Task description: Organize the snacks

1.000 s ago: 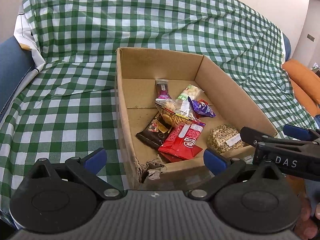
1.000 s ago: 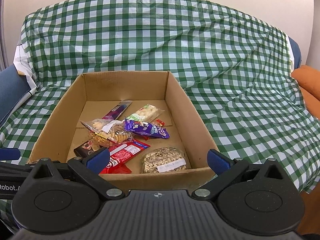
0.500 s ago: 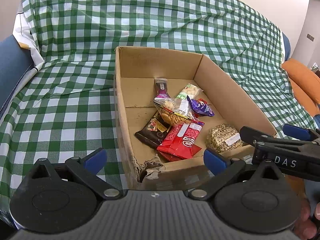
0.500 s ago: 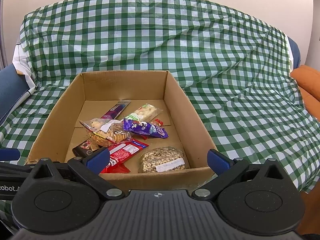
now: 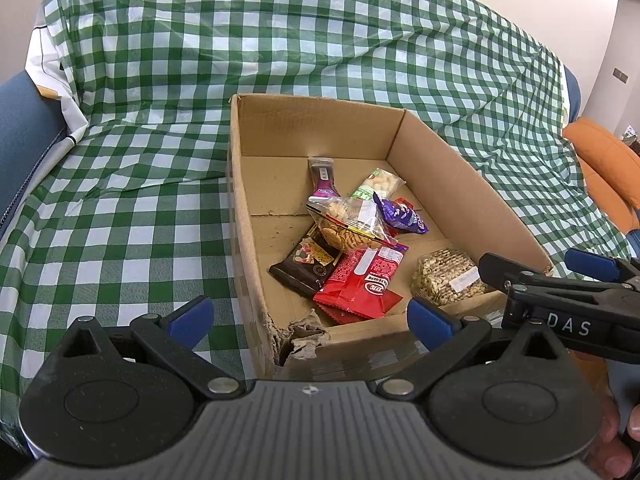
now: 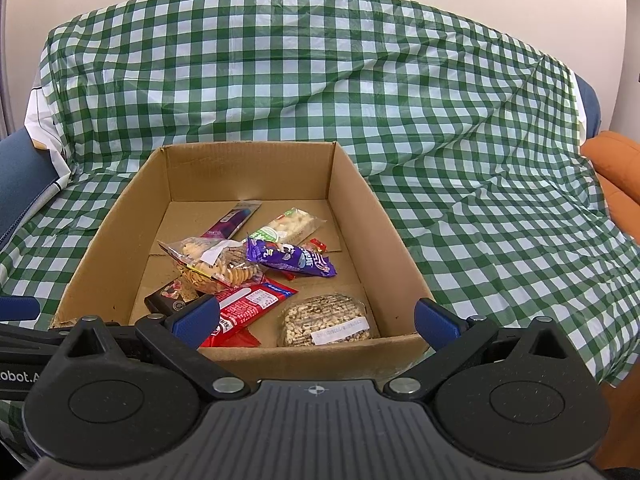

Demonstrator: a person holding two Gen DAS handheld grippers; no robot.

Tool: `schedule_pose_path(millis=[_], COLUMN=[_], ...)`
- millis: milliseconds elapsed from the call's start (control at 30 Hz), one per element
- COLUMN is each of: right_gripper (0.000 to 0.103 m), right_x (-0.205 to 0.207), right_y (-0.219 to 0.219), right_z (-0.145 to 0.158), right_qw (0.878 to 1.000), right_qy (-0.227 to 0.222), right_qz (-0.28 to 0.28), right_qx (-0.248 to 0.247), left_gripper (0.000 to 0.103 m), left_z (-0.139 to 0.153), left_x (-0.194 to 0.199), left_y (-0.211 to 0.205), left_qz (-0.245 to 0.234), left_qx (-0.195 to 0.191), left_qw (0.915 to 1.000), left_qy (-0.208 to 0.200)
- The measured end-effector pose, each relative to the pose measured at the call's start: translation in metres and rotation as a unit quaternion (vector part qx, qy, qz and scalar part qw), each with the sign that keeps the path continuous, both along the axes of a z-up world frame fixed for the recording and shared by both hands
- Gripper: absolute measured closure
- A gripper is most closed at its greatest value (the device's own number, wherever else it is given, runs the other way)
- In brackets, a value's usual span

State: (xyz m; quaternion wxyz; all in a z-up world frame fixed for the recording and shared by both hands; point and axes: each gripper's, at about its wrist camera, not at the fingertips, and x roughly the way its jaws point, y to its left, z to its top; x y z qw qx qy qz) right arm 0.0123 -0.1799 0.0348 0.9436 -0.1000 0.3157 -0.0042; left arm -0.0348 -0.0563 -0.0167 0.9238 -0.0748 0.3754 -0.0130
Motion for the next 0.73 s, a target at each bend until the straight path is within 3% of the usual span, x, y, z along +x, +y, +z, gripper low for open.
schedule_pose_path(millis=[433,733], right_gripper=[0.001,0.001], right_x=[0.002,0.007], right_y=[-0.001,-0.004], right_z=[0.001,0.002], right_qw=[1.000,0.999], right_qy=[0.001,0.009], right_qz=[-0.007,-0.012], right_qx=[0.006,0.043], left_gripper=[0.000,0.000], left_z=[0.005,0.014], left_x=[-0.001,0.003], left_y=[-0.001,-0.003], left_qz=[0.002,-0.018], left_qx=[-0.006,-0.012], left_qw=[1.0000,0.9989], left_qy=[-0.008,-0.041])
